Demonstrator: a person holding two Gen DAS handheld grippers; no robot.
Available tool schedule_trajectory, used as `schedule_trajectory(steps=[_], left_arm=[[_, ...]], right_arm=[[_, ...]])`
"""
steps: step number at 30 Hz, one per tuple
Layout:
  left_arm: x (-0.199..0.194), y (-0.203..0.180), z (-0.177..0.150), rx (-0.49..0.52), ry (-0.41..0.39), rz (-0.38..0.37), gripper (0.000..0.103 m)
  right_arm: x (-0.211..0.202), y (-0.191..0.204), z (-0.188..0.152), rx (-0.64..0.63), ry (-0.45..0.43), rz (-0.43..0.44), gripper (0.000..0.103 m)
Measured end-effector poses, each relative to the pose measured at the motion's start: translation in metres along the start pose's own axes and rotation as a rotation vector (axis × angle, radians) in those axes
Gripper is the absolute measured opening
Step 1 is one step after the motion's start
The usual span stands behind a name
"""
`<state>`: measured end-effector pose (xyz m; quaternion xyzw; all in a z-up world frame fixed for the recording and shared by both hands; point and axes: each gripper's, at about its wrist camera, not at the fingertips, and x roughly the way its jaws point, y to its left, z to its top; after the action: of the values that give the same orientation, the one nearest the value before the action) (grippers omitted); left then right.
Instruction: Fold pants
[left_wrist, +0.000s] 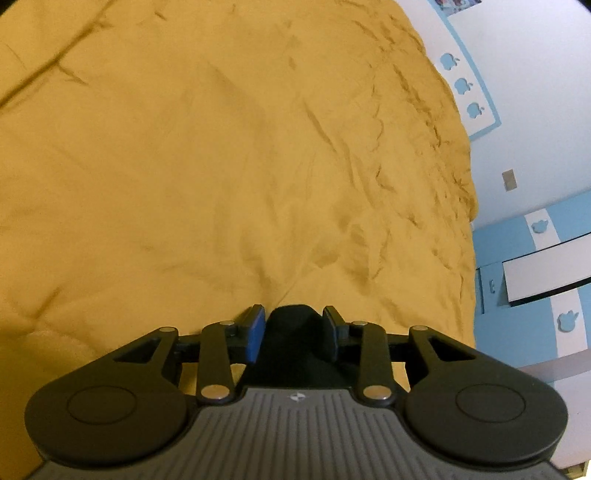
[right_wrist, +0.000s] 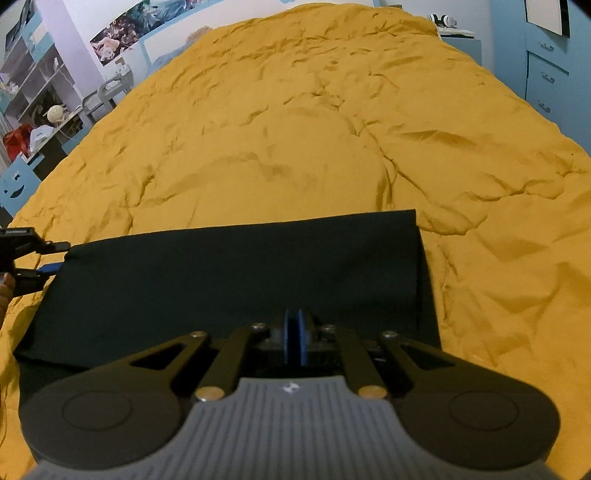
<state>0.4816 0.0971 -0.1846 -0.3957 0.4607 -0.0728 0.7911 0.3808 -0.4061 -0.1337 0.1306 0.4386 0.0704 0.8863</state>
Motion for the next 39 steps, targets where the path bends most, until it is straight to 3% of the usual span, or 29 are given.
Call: schedule_trajectory(steps=[1,5,9,14,15,19,24,27,34,39], left_arm=[[0.002,0.000,0.001,0.009,-0.004,0.000,0.017],[0.003,-0.006,0.010,0.089,-0.033,0.037,0.002],[-0.007,-0.013,0.016,0.172,-0.089,0.080,0.000],[-0.018,-0.018,0.028,0.175,-0.097,0.035,0.000],[-0.021,-0.020,0.027,0.178,-0.069,0.022,0.005],[-0.040,-0.027,0.006,0.272,-0.033,0.050,0.048],[-0.066,-0.016,-0.027,0.304,0.036,0.048,0.063],[-0.080,-0.005,-0.046,0.300,0.059,0.061,0.065],[-0.088,0.019,-0.073,0.209,0.069,0.040,0.069],[-0.087,0.021,-0.078,0.173,0.060,0.009,0.062]], right_arm=[[0.002,0.000,-0.001,-0.001,0.002,0.001,0.000],[0.006,0.001,-0.004,-0.020,0.017,0.002,0.000],[0.010,-0.001,-0.004,-0.017,0.029,0.001,0.000],[0.013,0.000,-0.004,-0.015,0.030,0.000,0.000],[0.013,0.001,-0.003,-0.017,0.031,-0.001,0.000],[0.011,0.001,-0.003,-0.017,0.026,0.002,0.000],[-0.004,0.004,-0.003,-0.030,-0.006,-0.033,0.006],[-0.021,0.011,-0.005,-0.057,-0.031,-0.058,0.022],[-0.053,0.044,-0.025,-0.075,-0.062,-0.062,0.022],[-0.050,0.089,-0.039,-0.070,-0.059,-0.002,0.012]])
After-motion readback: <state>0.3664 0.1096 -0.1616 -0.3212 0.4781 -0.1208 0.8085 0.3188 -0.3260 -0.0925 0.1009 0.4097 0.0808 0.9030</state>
